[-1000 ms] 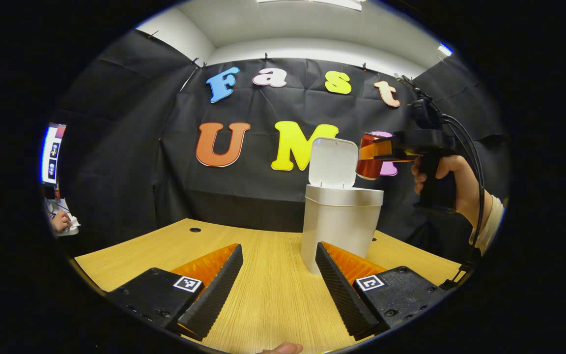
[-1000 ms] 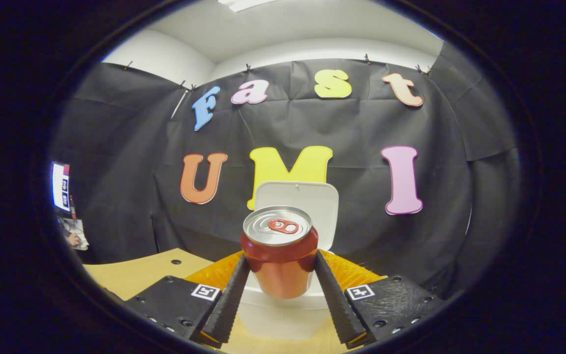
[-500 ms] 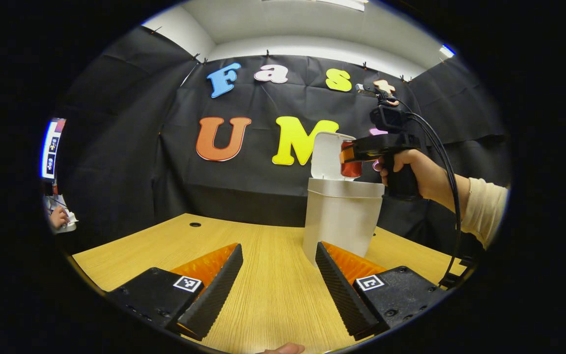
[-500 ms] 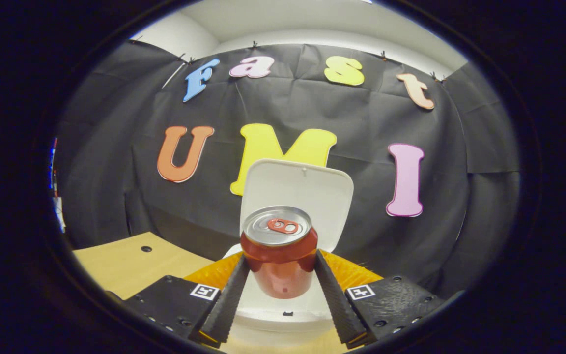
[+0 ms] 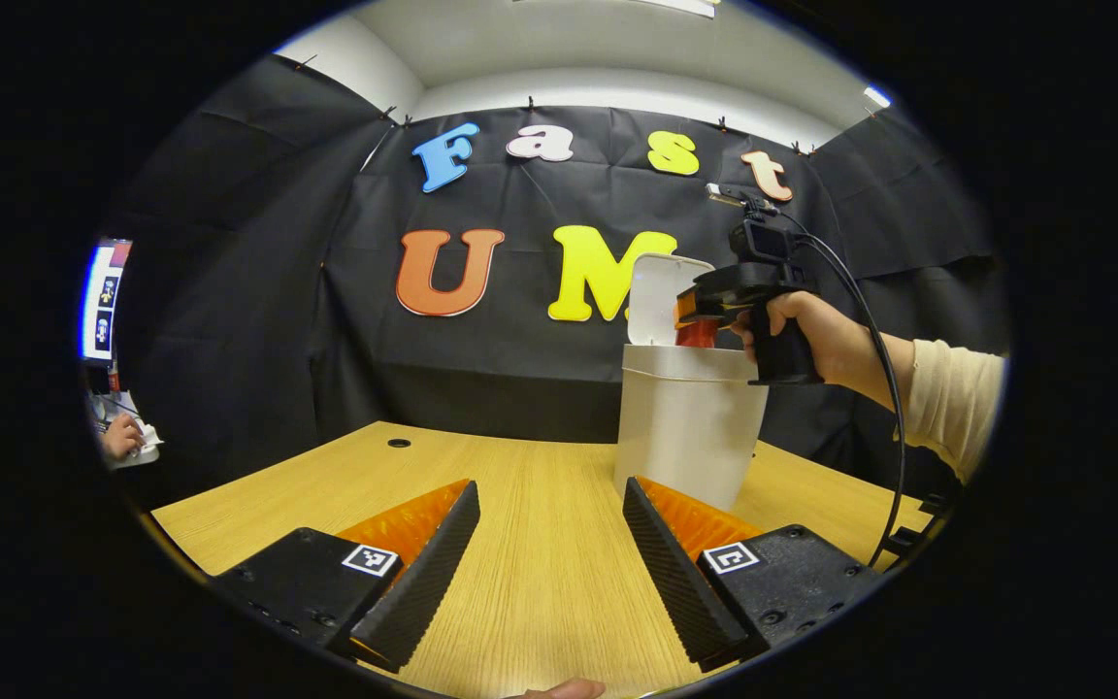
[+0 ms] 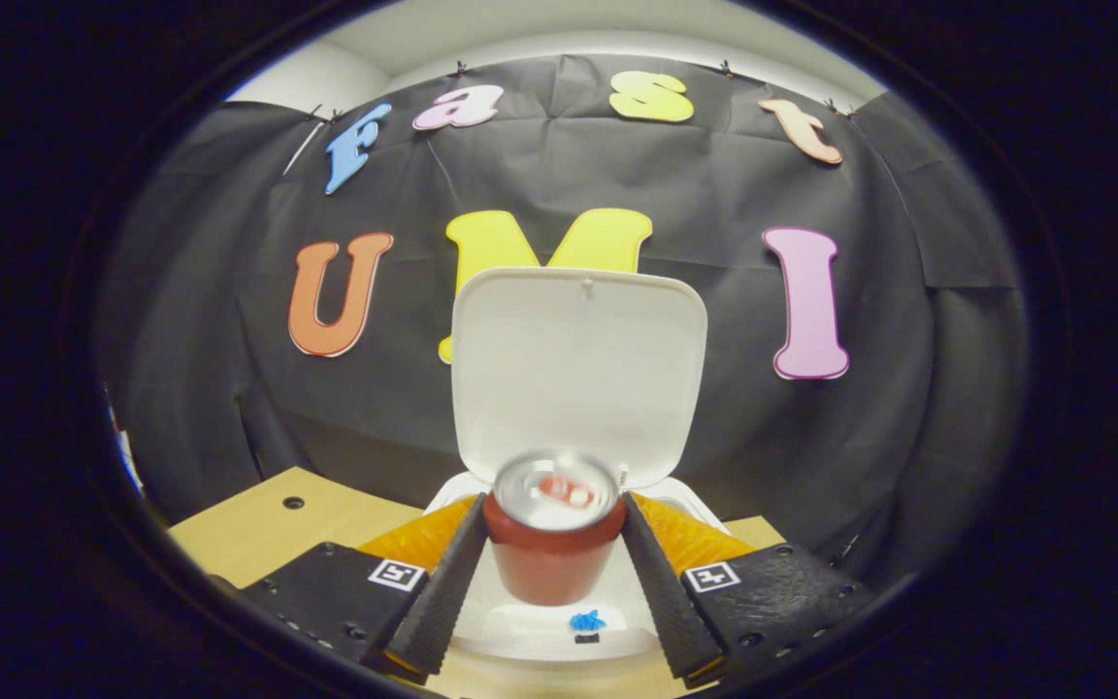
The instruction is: Press the lid of the desktop garbage bin to open it, pick up the crumpled paper on the desktop and throw it into the bin, then pick up the pop can on the desktop and drop it into the bin, and finally close the garbage bin lid.
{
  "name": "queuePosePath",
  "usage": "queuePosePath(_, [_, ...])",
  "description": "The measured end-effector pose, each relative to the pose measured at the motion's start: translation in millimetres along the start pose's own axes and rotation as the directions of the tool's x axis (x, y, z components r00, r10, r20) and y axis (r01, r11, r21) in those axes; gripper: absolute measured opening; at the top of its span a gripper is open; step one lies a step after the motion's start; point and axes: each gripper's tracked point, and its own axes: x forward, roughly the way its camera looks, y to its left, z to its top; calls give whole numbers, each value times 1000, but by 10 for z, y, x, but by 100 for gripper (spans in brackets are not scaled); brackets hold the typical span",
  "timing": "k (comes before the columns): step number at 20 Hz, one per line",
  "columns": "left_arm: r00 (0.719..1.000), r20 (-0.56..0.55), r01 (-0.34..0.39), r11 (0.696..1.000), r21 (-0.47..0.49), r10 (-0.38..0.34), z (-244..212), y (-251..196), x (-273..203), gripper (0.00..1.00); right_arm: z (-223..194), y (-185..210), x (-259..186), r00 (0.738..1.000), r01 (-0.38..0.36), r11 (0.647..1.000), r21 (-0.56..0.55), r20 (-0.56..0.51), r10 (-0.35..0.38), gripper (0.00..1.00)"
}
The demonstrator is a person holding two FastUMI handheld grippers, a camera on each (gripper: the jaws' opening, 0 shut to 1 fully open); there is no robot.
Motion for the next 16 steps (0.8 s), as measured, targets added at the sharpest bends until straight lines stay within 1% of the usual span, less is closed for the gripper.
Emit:
queuePosePath(4, [1000,-13,-3,1000,9,3,-48,19,17,98,84,-26,-12,1000,-11,999,36,-1,11,83])
queuePosePath(5, [1000,-11,-5,1000,16,5,-43,25,-1,98,134,-40,-20,1000,-7,999,39,1,7,83])
queuePosePath(6, [1000,-7,-4,1000,20,4,-36,13,-12,98,203,-74,-37,1000,-6,999,38,9,5,87])
queuePosePath(9, [1000,-2,-9,1000,20,9,-26,36,-37,98,414,-154,-75,999,-6,999,45,35,4,87])
queuePosePath(11, [1000,-5,-3,1000,13,3,-17,11,-39,98,568,-184,-87,999,-18,998,55,48,15,92])
queuePosePath(12, [1000,-9,0,1000,15,0,-14,4,-48,98,679,-214,-94,998,-19,998,56,62,15,93])
queuePosePath(16, [1000,-10,-10,999,38,10,8,58,-99,98,1138,-218,-7,993,-28,999,16,118,26,93])
